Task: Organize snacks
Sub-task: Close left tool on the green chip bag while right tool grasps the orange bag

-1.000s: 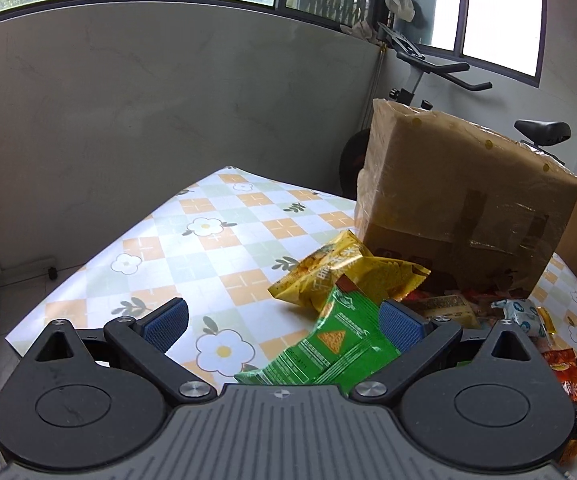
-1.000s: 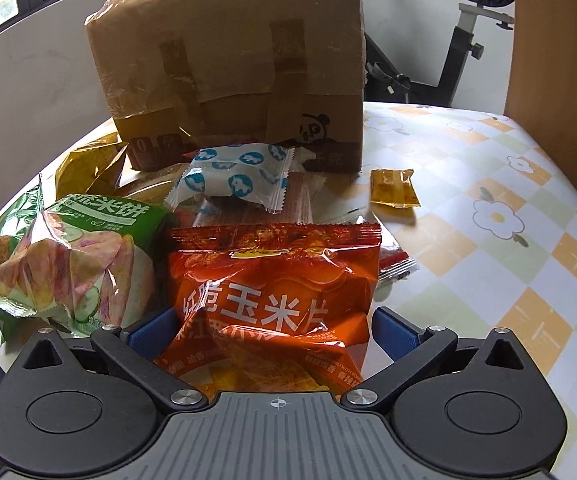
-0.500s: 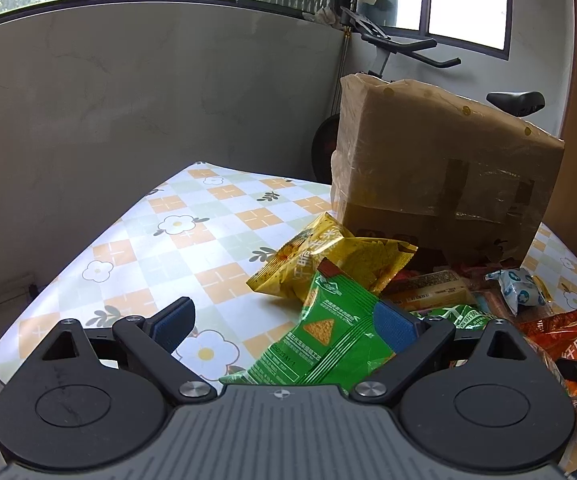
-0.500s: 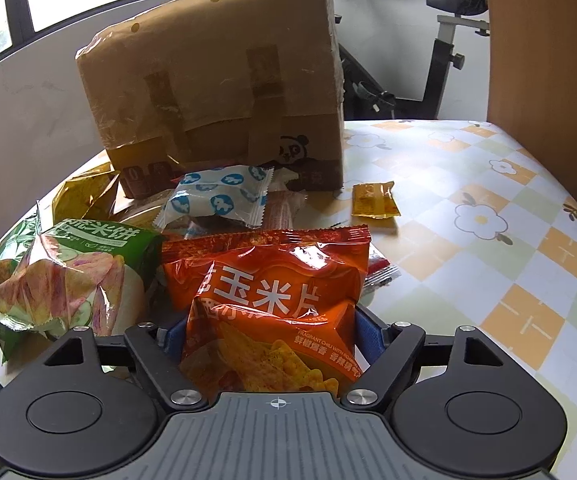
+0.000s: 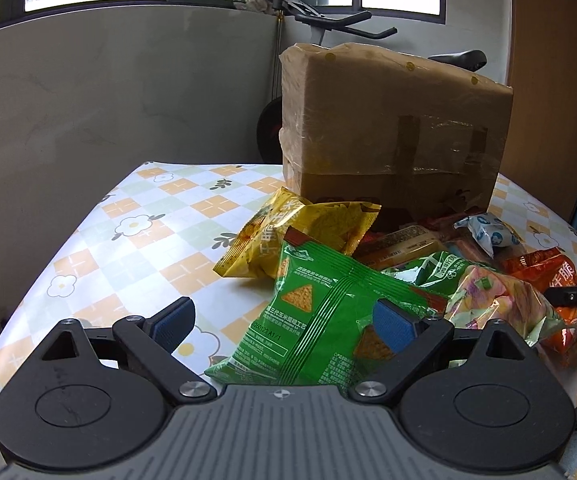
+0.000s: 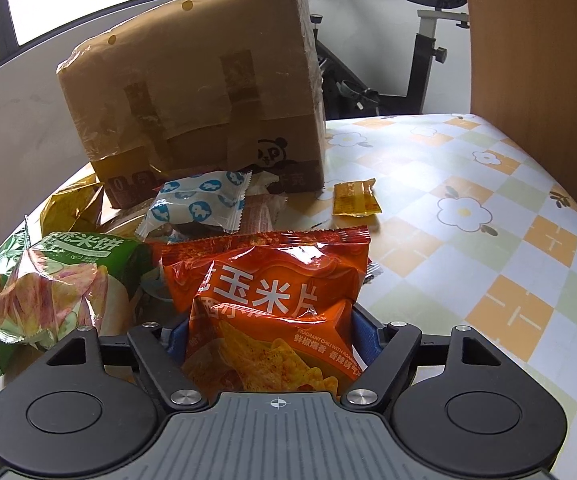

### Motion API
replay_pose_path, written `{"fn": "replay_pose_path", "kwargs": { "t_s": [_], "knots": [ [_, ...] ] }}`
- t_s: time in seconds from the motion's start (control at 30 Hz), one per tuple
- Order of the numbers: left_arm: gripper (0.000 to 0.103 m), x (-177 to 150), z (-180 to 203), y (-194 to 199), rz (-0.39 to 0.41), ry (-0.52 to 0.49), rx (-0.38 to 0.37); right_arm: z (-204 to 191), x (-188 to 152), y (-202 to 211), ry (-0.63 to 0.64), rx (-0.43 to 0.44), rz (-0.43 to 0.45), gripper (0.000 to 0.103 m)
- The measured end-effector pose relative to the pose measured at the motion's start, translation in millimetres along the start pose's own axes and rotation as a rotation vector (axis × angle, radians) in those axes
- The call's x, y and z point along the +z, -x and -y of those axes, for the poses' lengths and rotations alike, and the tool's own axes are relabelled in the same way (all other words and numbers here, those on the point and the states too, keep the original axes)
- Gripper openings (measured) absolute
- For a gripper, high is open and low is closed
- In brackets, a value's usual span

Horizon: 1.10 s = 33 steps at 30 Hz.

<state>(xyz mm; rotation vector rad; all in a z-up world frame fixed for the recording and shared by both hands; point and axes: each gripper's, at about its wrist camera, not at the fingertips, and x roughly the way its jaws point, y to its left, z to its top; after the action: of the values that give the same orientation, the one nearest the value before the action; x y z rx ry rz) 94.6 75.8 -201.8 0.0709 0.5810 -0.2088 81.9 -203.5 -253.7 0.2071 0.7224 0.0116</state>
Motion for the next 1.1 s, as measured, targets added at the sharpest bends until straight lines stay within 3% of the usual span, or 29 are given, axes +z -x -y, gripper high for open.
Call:
{"fn": "replay_pose_path", "kwargs": {
  "t_s": [0.1,0.23,0.57,0.77,0.9,1.1],
  "knots": [
    [0.097,-1.8,3.2,-6.4,-0.025,-0.044,-0.070,-0.2,0.3,-0.4,-0.003,0.001,-0.001,0.073],
    [0.097,-0.9,8.5,-20.6,-0.037,-0.129,-0.074,-0.6,0.9,-2.5,-0.007,0.001,-0.001,0.073],
    [0.100,1.0,-0.8,-57.9,-0.122,-0.077,-0.199,-0.3,0.8,-2.9,-0.010,0.002,-0.001,0.073],
    [0.097,-3.8,-5.5,-67.5,-0.132,-0.026,-0.147,0.4,0.7,-3.0,-0.014,0.006,0.000,0.073],
    [0.079,-4.0,-7.1,-58.6,-0.113,0.037,-0.113,0.5,0.8,-3.2,-0.015,0.007,0.000,0.073],
    [0.075,-16.1,-2.8,-31.3,-0.053,0.147,-0.062,0.6,0.4,-2.7,-0.014,0.006,0.002,0.073]
  ]
}}
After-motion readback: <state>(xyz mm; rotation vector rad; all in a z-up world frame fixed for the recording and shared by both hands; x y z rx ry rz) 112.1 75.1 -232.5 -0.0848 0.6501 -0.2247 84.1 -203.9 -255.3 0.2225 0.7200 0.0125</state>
